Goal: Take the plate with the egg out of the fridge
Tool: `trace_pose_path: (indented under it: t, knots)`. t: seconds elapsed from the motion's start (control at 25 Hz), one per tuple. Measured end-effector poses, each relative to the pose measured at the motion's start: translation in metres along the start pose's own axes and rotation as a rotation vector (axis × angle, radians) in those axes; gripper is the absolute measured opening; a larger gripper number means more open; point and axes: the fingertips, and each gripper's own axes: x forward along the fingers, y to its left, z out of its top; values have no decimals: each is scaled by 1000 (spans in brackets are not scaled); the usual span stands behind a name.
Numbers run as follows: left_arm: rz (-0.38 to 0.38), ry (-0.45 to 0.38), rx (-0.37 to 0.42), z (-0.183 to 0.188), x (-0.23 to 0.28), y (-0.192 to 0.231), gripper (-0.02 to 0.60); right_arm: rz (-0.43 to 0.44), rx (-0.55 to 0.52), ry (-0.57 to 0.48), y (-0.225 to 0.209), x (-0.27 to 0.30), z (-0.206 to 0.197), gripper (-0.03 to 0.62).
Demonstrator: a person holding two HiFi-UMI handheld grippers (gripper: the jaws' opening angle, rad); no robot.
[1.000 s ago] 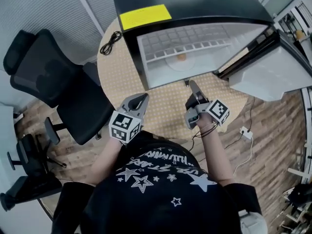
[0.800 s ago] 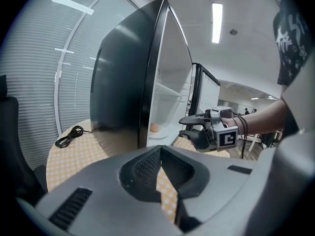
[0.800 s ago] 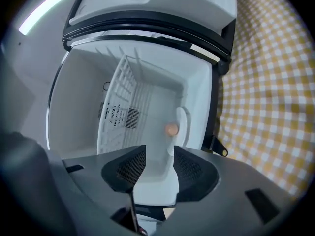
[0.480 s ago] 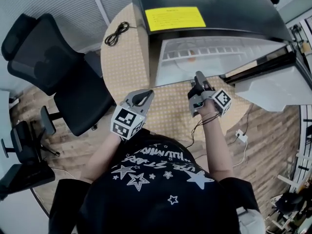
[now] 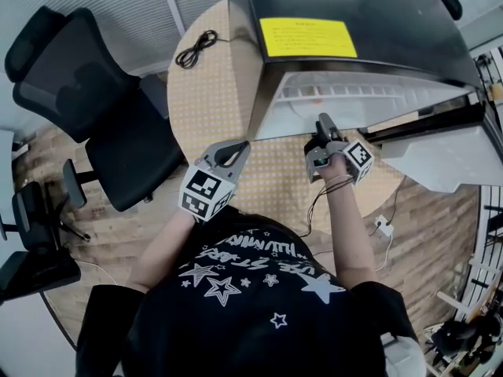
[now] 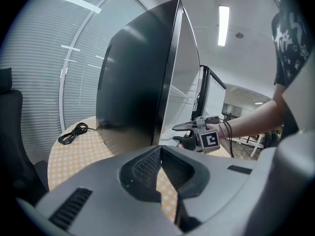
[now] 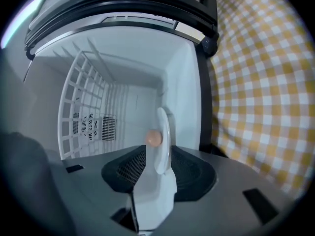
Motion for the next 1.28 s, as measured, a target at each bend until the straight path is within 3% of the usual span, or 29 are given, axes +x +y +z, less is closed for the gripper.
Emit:
trace_pose_path:
  t: [0.44, 0.8, 1.08, 1.28]
  knots:
    - [39, 1, -17, -1, -7, 9, 5, 33, 26, -15, 13, 29, 9, 163]
    - [43, 3, -21, -1, -11, 11, 5, -7, 52, -30, 14, 35, 9, 156]
    - [38, 1, -18, -1, -9, 9, 5, -128, 44, -53, 0, 37, 7, 48]
    - [38, -4, -19, 0, -12, 10, 5, -67, 32, -68, 2, 33, 11, 32]
